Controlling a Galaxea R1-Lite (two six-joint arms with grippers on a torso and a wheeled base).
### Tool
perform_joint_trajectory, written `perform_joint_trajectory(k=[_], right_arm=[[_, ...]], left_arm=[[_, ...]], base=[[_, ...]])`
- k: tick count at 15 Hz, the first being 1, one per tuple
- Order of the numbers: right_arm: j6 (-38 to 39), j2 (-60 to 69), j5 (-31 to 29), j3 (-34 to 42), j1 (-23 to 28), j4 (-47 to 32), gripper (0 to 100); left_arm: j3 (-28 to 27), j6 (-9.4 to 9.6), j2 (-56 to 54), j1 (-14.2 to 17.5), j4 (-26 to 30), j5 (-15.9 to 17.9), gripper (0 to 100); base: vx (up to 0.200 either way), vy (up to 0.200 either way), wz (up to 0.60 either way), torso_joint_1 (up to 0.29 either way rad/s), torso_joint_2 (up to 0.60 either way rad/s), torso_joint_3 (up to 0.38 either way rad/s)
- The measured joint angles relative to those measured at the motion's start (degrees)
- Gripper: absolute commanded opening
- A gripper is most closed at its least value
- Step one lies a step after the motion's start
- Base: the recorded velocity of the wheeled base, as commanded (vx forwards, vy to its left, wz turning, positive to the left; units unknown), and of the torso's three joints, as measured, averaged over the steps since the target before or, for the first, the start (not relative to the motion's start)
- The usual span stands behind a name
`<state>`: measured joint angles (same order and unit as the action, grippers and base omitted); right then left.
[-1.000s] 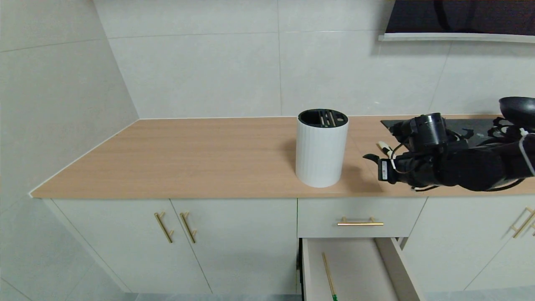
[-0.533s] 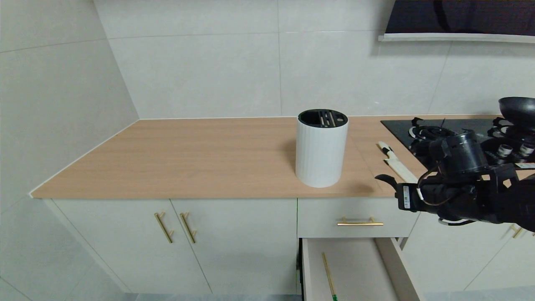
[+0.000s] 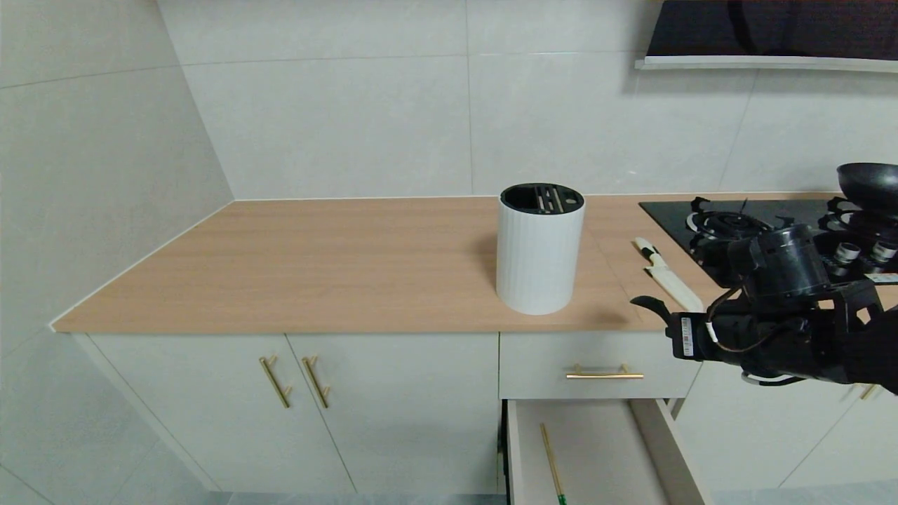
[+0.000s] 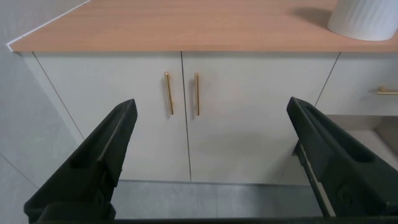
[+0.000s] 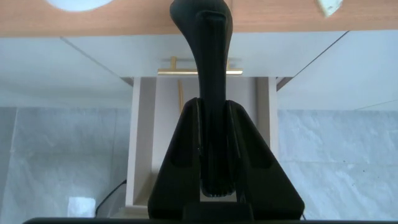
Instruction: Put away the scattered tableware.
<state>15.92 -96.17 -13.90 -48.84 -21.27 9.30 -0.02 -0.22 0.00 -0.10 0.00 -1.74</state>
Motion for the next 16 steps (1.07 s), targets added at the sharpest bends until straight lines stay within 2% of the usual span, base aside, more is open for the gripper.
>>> perform_joint_trajectory(k=[3,16], right_arm=[[0.0,-0.93,0.0,0.13,-0.09,0.02,0],[-0.16,-3.13,0.0,0.5,-0.33,0.06,0]], left_arm=[[0.0,-0.02,0.0,0.02,0.0,0.0,100],[0.02,-0.02,0.0,-0.01,0.02,0.0,100]], base=[[0.0,0.0,0.0,-0.136,0.29,0.162],[0.0,0.0,0.0,-0.205,0.5,0.286]])
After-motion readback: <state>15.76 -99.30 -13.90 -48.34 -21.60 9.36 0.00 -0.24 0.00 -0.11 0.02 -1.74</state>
